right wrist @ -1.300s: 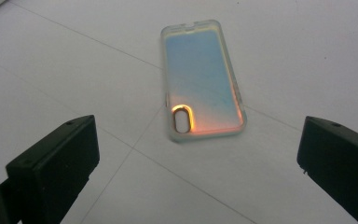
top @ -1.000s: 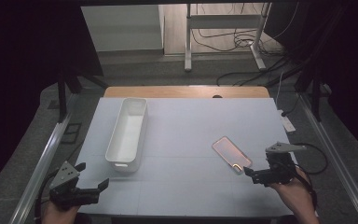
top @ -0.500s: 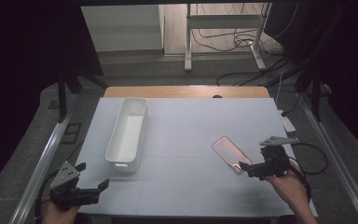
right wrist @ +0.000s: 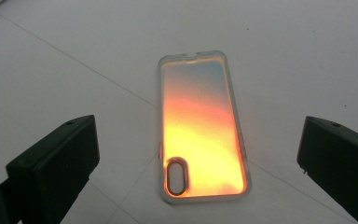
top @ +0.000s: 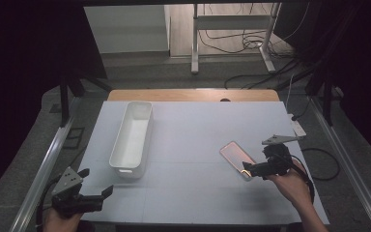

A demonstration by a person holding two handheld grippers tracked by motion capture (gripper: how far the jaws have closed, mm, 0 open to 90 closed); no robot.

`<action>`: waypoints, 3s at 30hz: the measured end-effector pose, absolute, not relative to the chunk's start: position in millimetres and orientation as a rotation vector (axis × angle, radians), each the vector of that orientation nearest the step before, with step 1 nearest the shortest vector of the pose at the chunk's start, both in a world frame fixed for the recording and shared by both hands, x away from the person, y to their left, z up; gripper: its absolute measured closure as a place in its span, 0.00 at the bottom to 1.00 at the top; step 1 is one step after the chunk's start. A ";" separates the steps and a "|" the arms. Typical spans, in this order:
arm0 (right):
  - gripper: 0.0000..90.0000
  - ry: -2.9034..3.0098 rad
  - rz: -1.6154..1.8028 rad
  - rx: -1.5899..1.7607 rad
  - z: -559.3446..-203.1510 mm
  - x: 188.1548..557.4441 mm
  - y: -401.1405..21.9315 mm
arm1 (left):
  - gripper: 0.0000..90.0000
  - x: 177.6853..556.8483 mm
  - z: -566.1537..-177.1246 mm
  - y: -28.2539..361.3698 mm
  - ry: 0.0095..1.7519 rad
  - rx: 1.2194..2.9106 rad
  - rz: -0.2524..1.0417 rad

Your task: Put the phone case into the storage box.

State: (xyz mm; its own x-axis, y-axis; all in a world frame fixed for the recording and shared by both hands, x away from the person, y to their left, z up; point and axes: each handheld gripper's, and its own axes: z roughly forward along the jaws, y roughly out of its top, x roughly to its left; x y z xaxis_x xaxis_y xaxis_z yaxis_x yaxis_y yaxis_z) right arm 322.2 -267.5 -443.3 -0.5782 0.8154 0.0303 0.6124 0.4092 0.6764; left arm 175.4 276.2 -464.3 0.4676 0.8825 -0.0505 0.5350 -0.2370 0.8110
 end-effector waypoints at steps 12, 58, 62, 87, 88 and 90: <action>0.00 2.369 0.957 1.237 -443.1 336.1 -256.5 | 0.01 175.3 -464.3 276.0 1.181 1.913 0.545; 1.00 2.495 0.821 1.168 -448.0 376.7 -240.5 | 0.02 175.7 -464.4 275.1 1.175 1.924 0.545; 1.00 2.497 0.808 1.183 -452.7 377.5 -242.5 | 0.02 175.6 -464.4 275.0 1.173 1.925 0.547; 1.00 2.552 0.783 1.216 -482.2 382.2 -235.8 | 0.02 175.5 -464.3 273.1 1.165 1.943 0.555; 1.00 2.557 0.781 1.208 -483.1 382.6 -233.1 | 0.02 175.5 -464.3 273.1 1.166 1.943 0.555; 1.00 2.560 0.778 1.198 -485.3 383.9 -229.0 | 0.02 175.6 -464.3 273.0 1.166 1.944 0.554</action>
State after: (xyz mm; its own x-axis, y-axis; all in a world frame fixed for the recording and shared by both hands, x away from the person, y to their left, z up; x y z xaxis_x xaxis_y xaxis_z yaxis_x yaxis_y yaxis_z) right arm 383.9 -229.0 -485.3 -0.6478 0.7611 0.0329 0.6507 0.5303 0.5434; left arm 175.6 273.0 -464.3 0.4822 0.8756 -0.0270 0.5324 -0.2685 0.8028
